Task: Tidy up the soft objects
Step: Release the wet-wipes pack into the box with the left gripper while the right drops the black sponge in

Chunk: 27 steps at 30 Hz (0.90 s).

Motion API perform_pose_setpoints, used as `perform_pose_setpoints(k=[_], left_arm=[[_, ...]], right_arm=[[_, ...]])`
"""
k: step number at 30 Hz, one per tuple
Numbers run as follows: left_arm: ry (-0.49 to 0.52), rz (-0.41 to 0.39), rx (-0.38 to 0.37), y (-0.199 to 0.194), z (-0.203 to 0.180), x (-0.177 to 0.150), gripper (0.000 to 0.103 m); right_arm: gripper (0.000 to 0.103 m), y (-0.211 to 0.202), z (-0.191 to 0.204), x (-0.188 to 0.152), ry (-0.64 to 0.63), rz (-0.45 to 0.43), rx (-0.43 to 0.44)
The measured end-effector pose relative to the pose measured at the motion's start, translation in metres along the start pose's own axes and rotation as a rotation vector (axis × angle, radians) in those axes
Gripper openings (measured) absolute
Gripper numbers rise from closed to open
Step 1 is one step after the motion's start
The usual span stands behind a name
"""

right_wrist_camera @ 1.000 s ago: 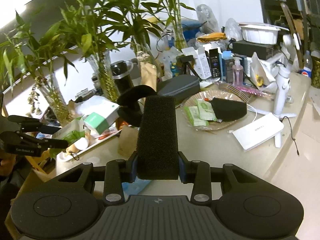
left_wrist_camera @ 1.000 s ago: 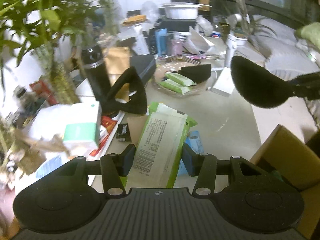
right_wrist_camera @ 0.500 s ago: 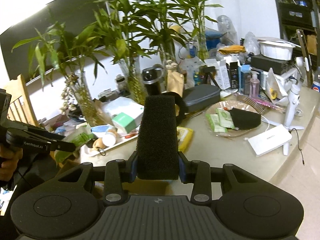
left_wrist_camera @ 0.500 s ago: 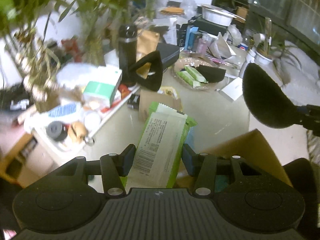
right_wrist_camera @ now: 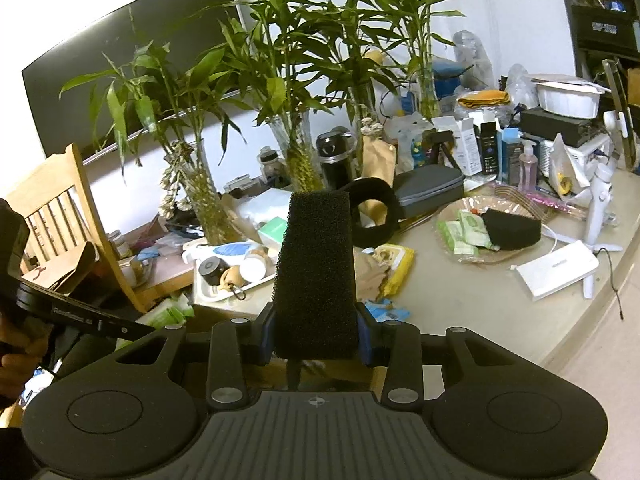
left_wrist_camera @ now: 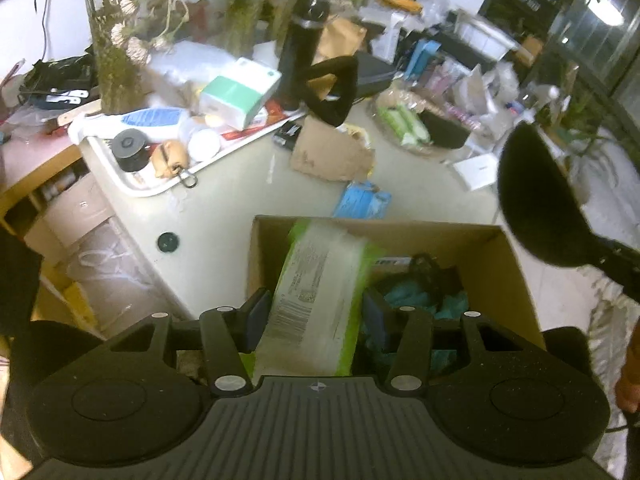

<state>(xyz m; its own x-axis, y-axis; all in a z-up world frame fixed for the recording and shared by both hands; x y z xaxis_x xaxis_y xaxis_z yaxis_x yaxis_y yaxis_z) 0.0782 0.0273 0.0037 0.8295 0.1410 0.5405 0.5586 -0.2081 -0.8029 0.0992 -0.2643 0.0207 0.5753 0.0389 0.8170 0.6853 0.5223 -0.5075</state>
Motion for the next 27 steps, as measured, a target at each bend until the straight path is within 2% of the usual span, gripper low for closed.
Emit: perform_pose_setpoints(k=[1, 3, 5, 15, 22, 27], left_arm=[[-0.004, -0.019, -0.032, -0.002, 0.000, -0.001, 0.051], [-0.005, -0.055, -0.067, -0.007, -0.001, -0.003, 0.067], [0.012, -0.094, -0.077, -0.013, -0.003, -0.005, 0.073], [0.105, -0.124, -0.022, -0.015, 0.006, -0.020, 0.073], [0.159, -0.161, -0.027, -0.020, 0.009, -0.034, 0.077], [0.157, -0.165, -0.024, -0.020, 0.014, -0.037, 0.077]], right_arm=[[0.042, -0.001, 0.002, -0.001, 0.000, 0.002, 0.003], [0.042, -0.002, 0.005, -0.003, 0.000, 0.006, 0.013], [0.042, -0.003, 0.007, -0.005, 0.002, 0.010, 0.020], [0.042, -0.007, 0.015, -0.017, 0.025, 0.040, 0.046], [0.042, -0.007, 0.021, -0.025, 0.039, 0.068, 0.070], [0.042, -0.002, 0.029, -0.029, 0.036, 0.092, 0.084]])
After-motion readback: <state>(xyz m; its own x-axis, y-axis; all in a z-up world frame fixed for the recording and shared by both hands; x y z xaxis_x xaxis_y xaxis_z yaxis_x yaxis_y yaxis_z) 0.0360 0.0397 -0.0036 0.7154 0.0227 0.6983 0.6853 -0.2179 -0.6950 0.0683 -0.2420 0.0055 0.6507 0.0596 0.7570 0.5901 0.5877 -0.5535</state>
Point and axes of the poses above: each gripper's, at about its wrist camera, not at the fingertips, and y roughly the way its jaws point, z to its left, x to its top, the point moved 2 cm from there along y, roughly the way its jaws point
